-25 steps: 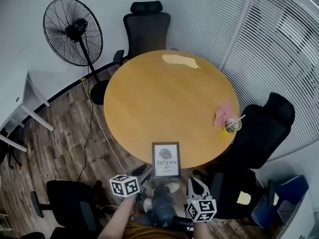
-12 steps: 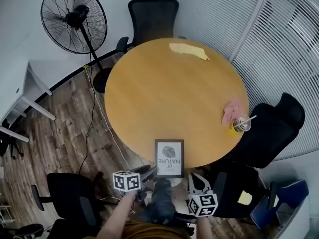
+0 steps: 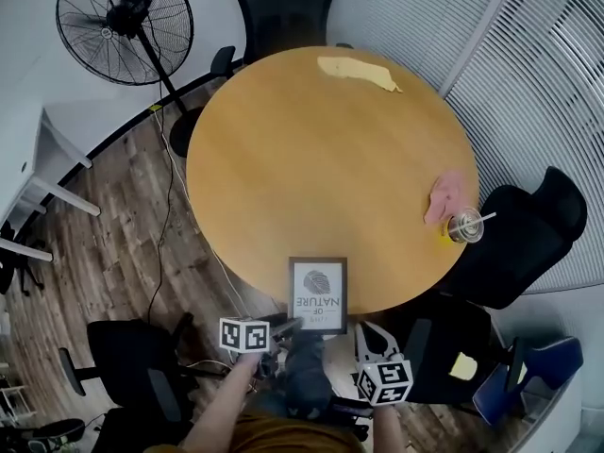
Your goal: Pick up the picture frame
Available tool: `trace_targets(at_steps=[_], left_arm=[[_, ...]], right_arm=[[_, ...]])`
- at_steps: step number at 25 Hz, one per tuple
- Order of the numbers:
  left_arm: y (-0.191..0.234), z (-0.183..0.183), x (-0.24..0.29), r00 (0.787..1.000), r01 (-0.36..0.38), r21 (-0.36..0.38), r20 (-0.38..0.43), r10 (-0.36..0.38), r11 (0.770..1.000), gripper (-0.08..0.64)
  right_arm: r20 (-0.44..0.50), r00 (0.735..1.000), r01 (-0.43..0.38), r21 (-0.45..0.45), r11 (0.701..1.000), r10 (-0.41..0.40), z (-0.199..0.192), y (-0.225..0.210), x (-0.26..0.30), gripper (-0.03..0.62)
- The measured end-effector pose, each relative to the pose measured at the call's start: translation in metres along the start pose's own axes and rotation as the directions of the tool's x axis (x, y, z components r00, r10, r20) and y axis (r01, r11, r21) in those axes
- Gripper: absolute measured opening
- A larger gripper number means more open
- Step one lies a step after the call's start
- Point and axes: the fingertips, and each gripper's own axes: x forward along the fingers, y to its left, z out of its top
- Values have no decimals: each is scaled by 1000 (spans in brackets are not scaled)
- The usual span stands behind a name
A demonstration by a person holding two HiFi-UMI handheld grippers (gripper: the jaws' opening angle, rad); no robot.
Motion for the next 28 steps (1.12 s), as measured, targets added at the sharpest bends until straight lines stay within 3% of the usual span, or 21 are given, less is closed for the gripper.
trace_targets(at_steps=[3, 6, 11, 15, 19, 28], left_arm=[[-2, 1, 7, 998, 63, -81, 1, -63, 995, 235], [-4, -1, 13, 995, 96, -109, -24, -99, 989, 236], [-9, -3, 25, 983, 173, -198, -34, -183, 965, 234], [-4, -5, 30, 984, 162, -208, -41, -175, 965, 152], [-6, -7, 30, 980, 187, -200, -33, -198, 962, 119], [-32, 0, 25, 951, 305, -225, 14, -310, 925, 47]], right_arm=[[-8, 1000, -1, 9, 1000, 1, 0, -6, 5, 12], [-20, 1000, -2, 15, 1000, 2, -1, -12, 9, 12], [-36, 999, -2, 30, 1000, 3, -5, -22, 14, 12], [-42, 999, 0, 34, 999, 1, -7, -26, 17, 12], [-40, 999, 9, 40, 999, -7, -6, -30, 14, 12], [12, 1000, 24, 118, 993, -26, 6, -30, 3, 12]])
